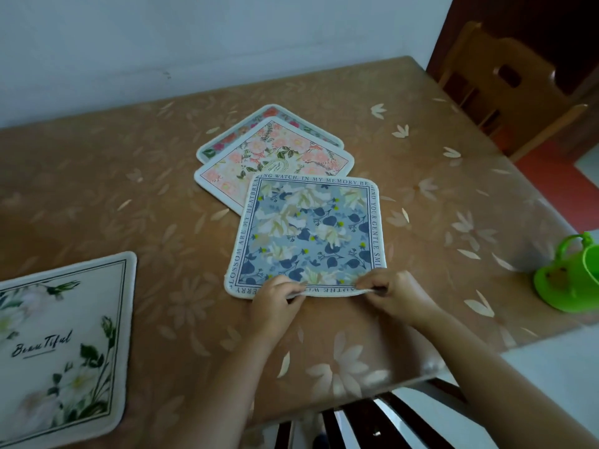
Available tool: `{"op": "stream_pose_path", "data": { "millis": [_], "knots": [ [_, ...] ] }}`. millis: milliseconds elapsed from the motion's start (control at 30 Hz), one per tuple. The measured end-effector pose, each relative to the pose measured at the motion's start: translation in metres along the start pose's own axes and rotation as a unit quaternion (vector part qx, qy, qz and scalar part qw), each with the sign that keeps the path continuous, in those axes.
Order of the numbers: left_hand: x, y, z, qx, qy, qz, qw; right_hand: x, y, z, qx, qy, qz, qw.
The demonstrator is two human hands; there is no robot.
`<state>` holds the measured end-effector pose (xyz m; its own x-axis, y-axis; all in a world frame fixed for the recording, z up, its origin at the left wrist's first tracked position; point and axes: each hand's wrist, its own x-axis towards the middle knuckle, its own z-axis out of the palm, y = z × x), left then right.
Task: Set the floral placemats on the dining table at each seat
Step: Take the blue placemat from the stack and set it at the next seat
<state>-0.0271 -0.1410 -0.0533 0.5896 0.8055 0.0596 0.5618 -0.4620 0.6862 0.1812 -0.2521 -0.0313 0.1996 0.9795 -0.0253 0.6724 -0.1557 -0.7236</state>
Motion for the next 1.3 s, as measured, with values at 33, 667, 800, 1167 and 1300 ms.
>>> {"op": "stream_pose_path", "data": {
  "millis": [33, 667, 800, 1167, 1300],
  "knots": [
    [-0.007, 0.002, 0.002, 0.0, -0.005, -0.001, 1.0, -0.007, 0.001, 0.001, 0.001, -0.002, 0.001, 1.0],
    [-0.088, 0.032, 0.023, 0.027, -0.011, 0.012, 0.999, -0.083, 0.006, 0.019, -0.069, 0.029, 0.042, 0.996],
    [-0.09, 0.028, 0.025, 0.025, -0.025, 0.013, 0.999, -0.077, 0.0, 0.024, -0.082, 0.011, 0.036, 0.996],
    [-0.097, 0.019, 0.011, 0.054, -0.029, 0.048, 0.997, -0.059, -0.024, 0.046, -0.089, -0.029, -0.029, 0.995],
    [-0.103, 0.01, 0.001, 0.075, -0.026, 0.059, 0.995, -0.061, -0.022, 0.045, -0.071, -0.028, -0.026, 0.997]
  ]
}}
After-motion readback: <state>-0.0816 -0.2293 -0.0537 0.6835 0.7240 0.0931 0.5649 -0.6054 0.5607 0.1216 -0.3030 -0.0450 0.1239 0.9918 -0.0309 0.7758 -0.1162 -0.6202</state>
